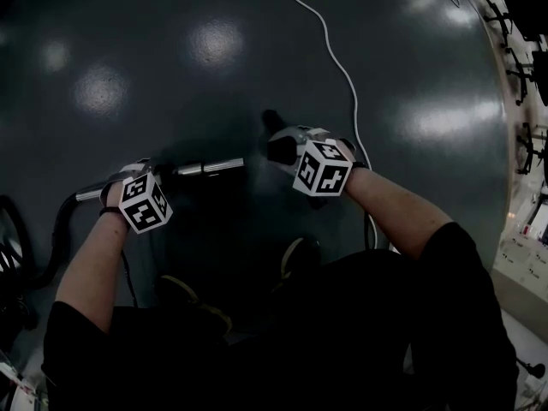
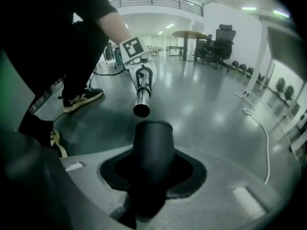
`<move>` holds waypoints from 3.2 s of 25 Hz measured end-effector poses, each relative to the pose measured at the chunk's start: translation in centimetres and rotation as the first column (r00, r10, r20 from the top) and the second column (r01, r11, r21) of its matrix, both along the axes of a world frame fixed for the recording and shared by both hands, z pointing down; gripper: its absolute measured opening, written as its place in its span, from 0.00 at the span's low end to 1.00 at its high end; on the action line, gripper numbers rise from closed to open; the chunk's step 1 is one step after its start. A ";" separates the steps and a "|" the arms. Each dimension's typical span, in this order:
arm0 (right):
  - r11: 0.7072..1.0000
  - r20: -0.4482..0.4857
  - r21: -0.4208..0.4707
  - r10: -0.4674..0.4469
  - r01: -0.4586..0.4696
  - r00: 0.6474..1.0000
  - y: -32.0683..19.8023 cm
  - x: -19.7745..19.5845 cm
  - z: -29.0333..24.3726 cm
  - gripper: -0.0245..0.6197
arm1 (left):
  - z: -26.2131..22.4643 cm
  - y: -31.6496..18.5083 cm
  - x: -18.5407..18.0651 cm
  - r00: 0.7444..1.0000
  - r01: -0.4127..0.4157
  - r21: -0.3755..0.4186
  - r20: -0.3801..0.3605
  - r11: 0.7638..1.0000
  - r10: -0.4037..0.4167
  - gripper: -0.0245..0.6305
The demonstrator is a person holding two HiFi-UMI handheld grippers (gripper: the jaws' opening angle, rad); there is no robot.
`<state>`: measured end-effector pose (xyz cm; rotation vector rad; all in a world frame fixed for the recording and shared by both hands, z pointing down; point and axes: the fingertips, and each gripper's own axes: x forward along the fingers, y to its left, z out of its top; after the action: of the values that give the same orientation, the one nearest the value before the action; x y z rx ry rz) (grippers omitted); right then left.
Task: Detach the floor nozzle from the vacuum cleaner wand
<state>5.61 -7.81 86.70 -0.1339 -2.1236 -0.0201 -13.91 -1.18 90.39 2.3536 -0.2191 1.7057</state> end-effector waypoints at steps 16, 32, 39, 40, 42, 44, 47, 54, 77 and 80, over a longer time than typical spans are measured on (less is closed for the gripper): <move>0.957 -0.220 0.226 -0.134 0.184 0.966 2.8 0.3 7.4 0.23 | 5.0 1.5 -0.1 0.974 0.053 0.000 0.220 0.999 -0.052 0.32; 0.936 -0.332 0.136 -0.265 0.324 0.905 5.1 -0.7 8.8 0.36 | 5.7 1.9 0.0 0.973 0.080 -0.032 0.220 0.996 -0.071 0.35; 0.964 -0.271 0.072 -0.227 0.254 0.936 6.0 -1.1 7.0 0.43 | 2.7 2.0 -0.2 0.981 0.158 -0.025 0.115 0.987 -0.154 0.31; 0.970 -0.255 0.063 -0.213 0.236 0.943 6.2 -1.3 6.2 0.43 | 2.0 1.9 -0.3 0.979 0.185 -0.016 0.088 0.983 -0.183 0.31; 0.978 -0.217 0.062 -0.183 0.201 0.959 6.3 -2.1 4.3 0.43 | 0.0 1.4 -0.8 0.966 0.257 0.003 0.033 0.966 -0.257 0.32; 0.986 -0.177 0.071 -0.137 0.151 0.975 6.1 -2.4 1.6 0.43 | -2.5 0.7 -1.4 0.940 0.341 0.020 -0.010 0.940 -0.341 0.32; 0.999 -0.139 0.044 0.015 -0.009 0.990 4.9 -1.5 -3.8 0.43 | -8.1 -0.1 -1.9 0.876 0.479 0.025 -0.075 0.877 -0.476 0.32; 0.885 -0.071 -0.046 0.459 -0.463 0.886 6.5 0.7 -21.1 0.42 | -27.3 5.1 -7.3 0.755 0.653 0.086 -0.145 0.752 -0.639 0.32; 0.645 0.394 -0.219 0.745 -0.732 0.539 22.2 -0.3 -73.7 0.41 | -82.1 16.3 0.0 0.442 0.863 0.187 -0.730 0.470 -0.521 0.28; 0.687 0.462 -0.234 0.701 -0.688 0.543 23.6 -1.4 -78.3 0.41 | -86.4 19.0 2.6 0.401 0.867 0.162 -0.789 0.472 -0.465 0.28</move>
<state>4.21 15.78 8.43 0.8214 -2.5753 0.5071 -11.35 17.85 4.03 2.4196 -1.5364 0.3172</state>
